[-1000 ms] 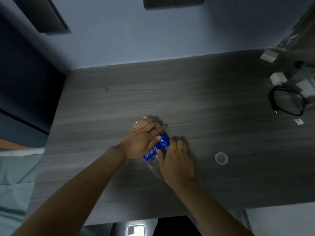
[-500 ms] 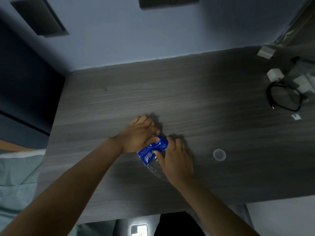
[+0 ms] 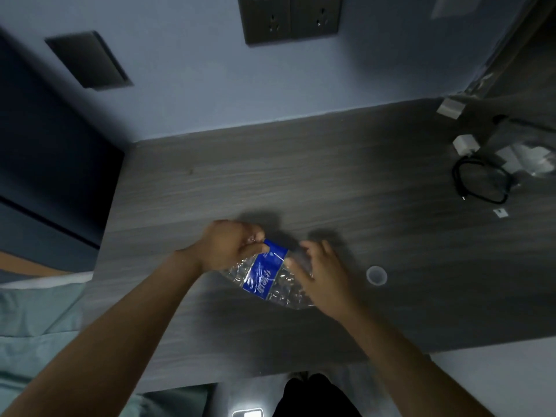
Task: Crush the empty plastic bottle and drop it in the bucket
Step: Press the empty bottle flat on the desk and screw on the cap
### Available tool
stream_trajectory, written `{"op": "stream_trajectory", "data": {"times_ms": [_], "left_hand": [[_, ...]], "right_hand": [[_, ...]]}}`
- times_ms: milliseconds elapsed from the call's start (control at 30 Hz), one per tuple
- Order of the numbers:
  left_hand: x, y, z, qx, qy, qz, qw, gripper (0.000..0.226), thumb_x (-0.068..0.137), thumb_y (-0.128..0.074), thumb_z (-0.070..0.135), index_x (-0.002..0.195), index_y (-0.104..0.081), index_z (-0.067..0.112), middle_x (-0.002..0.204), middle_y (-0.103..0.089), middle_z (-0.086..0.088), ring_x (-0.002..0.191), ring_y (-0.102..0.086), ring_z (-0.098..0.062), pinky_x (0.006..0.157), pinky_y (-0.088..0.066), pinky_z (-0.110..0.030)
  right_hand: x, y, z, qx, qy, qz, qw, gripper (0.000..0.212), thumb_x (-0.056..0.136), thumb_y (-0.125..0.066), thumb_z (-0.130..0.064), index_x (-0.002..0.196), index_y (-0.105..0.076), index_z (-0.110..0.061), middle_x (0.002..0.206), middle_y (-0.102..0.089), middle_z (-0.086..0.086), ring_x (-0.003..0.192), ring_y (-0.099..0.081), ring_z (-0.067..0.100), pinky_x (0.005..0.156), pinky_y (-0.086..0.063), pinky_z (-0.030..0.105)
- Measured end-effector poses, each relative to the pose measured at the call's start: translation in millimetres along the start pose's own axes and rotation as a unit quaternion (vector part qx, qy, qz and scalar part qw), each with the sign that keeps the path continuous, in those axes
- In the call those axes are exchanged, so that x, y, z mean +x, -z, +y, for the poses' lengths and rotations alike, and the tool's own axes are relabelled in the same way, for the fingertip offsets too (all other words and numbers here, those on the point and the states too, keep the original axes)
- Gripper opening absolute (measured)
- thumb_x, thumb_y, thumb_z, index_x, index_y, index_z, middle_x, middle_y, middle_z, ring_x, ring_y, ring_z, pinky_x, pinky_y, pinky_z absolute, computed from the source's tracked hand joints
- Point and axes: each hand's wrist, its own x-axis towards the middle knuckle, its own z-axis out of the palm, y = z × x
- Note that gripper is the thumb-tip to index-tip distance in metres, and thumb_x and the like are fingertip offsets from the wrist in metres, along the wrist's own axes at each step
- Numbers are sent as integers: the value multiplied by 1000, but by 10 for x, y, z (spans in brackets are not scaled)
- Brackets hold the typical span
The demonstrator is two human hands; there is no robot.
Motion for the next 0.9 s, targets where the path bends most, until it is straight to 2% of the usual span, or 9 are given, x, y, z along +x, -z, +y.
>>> {"op": "stream_trajectory", "data": {"times_ms": [167,300,367,467,567,700,733,833,900], "left_hand": [[-207,46,-7,-90,109,25,990,23,84,-58,45,87,-62,22,81,-64,7,79,-59,-12,78,-38,-24],[-298,43,-13,-125,149,42,980,16,84,-58,46,77,-56,31,67,-56,14,73,-55,-10,75,-36,-25],[-317,19,5,-127,164,46,977,14,84,-58,44,74,-52,36,68,-58,13,72,-55,-10,73,-38,-25],[-344,-33,37,-143,178,48,972,13,83,-59,44,76,-54,35,75,-65,8,74,-59,-12,77,-45,-30],[-379,-96,75,-157,178,49,970,12,83,-60,45,79,-55,35,79,-68,5,74,-60,-13,81,-50,-35],[-398,-112,140,-178,178,64,966,12,82,-62,42,76,-55,34,80,-72,-2,69,-60,-15,78,-52,-38],[-399,-104,145,-179,181,66,965,12,82,-62,41,77,-56,33,81,-72,-2,69,-60,-15,79,-52,-37],[-416,-94,152,-175,186,66,965,12,83,-62,40,81,-58,29,83,-72,-3,74,-62,-19,80,-51,-38],[-428,-88,163,-166,187,68,966,11,83,-61,40,80,-58,29,82,-72,-3,76,-64,-20,78,-51,-35]], "right_hand": [[-107,465,380,-49,-37,59,996,33,82,-61,-29,109,-61,-9,111,-60,17,102,-59,35,88,-49,42],[-266,674,675,-151,-75,8,986,43,75,-68,-30,112,-59,-11,114,-57,17,106,-55,36,90,-47,41],[-335,688,738,-169,-80,-18,982,41,76,-67,-28,113,-57,-12,119,-55,15,109,-52,33,92,-45,38],[-366,686,758,-137,-71,-21,988,31,78,-64,-21,107,-59,-10,114,-57,15,101,-57,32,85,-48,35],[-337,666,697,-75,-60,-13,995,27,72,-69,-11,97,-62,-5,105,-56,15,91,-59,31,78,-45,31],[-356,603,545,24,-20,-30,999,31,63,-74,1,92,-63,1,97,-52,10,85,-62,30,80,-51,37],[-367,592,522,37,-5,-33,999,33,64,-75,0,94,-63,1,96,-53,9,84,-62,28,80,-52,34],[-387,584,493,66,16,-21,997,40,64,-76,-2,101,-63,-3,91,-54,0,78,-61,16,72,-48,9],[-408,601,469,80,9,-18,997,47,64,-78,-4,108,-62,-8,88,-57,-3,74,-61,12,68,-44,5]]}}
